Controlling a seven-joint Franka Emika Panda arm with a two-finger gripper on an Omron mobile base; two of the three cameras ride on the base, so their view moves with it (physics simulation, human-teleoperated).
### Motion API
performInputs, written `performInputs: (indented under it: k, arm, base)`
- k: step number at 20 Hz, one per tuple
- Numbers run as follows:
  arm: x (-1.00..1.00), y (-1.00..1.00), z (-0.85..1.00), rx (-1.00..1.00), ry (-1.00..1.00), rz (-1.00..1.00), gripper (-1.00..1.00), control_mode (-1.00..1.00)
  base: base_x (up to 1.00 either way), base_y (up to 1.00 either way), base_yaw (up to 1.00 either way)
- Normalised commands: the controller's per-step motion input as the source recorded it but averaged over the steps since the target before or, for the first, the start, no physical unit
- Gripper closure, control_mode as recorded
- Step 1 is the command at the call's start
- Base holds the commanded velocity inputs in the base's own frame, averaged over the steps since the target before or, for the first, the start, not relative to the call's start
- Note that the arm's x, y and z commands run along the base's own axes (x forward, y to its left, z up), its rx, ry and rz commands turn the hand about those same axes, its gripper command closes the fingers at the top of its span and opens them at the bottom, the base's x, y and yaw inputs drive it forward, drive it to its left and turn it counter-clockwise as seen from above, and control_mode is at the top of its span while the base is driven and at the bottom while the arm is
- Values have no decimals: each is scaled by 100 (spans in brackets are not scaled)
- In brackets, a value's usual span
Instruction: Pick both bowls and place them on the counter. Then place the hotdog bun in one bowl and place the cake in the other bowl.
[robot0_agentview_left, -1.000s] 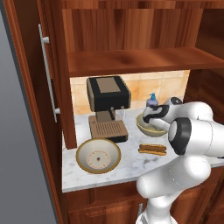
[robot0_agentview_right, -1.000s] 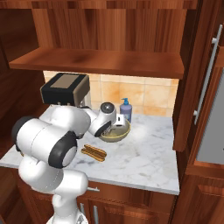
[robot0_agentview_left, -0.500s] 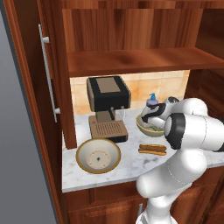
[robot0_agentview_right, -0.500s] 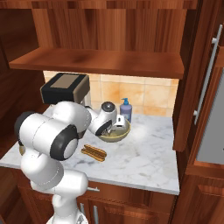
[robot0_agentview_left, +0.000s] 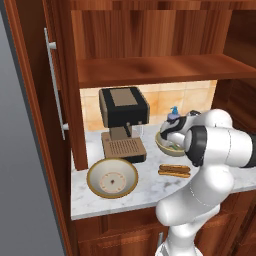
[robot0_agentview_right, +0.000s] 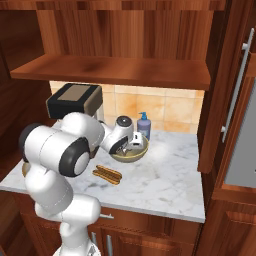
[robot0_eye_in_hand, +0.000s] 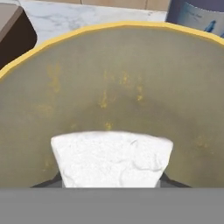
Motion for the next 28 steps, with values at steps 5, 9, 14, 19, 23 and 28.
performInputs:
  k: [5,9,14,19,23,28]
  arm:
    - [0,-2,-3,0,0,0,100,-100]
    - [0,-7,1,0,0,0,-100,-100]
    - [-2,-9,11,0,0,0,-100,-100]
    - [-3,0,28,0,0,0,-100,-100]
    - [-30,-1,32,0,-9,0,-100,-100]
    - [-32,-5,36,1,-14,0,-100,-100]
  base:
    - [0,0,0]
    - [0,0,0]
    - [0,0,0]
    - [0,0,0]
    - [0,0,0]
    - [0,0,0]
